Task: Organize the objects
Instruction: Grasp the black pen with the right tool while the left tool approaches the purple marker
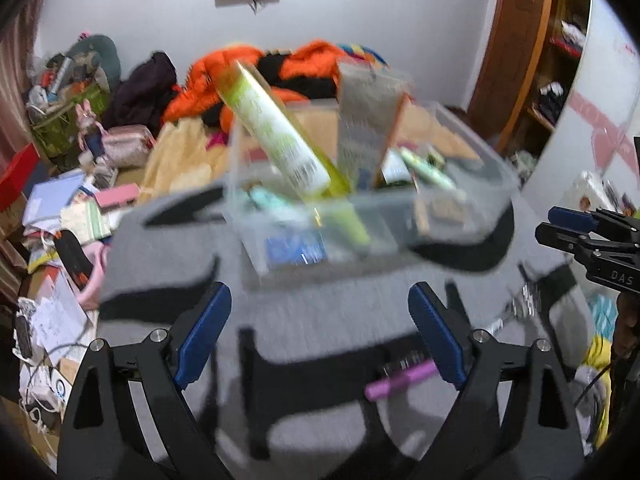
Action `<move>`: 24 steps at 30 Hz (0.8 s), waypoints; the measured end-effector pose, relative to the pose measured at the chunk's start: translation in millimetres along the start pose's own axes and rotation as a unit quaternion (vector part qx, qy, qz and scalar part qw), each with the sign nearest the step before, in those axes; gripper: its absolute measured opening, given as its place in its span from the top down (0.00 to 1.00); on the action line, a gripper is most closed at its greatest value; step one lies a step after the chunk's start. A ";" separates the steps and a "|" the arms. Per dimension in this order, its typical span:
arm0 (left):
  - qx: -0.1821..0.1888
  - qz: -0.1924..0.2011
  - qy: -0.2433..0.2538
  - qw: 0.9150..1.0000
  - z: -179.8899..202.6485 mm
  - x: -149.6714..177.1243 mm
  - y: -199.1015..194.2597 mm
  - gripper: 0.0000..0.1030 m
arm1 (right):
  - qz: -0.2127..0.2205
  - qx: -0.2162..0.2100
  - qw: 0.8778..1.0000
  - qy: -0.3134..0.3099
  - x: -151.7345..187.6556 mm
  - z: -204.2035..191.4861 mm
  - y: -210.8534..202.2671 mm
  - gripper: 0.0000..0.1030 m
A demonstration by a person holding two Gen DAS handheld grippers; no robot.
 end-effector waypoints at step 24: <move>0.030 -0.089 0.006 0.996 11.2 66.6 21.2 0.12 | -0.067 -0.134 0.989 0.010 74.4 -69.0 23.4 0.53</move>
Point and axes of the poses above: each gripper's, at about its wrist camera, not at the fingertips, and y roughly the way its jaws point, z to its right, x to its underside, the point moved 9 cm from there along y, roughly the way its jaws point, and after that the axes turned 10 degrees about -y, right-handed, at the moved point
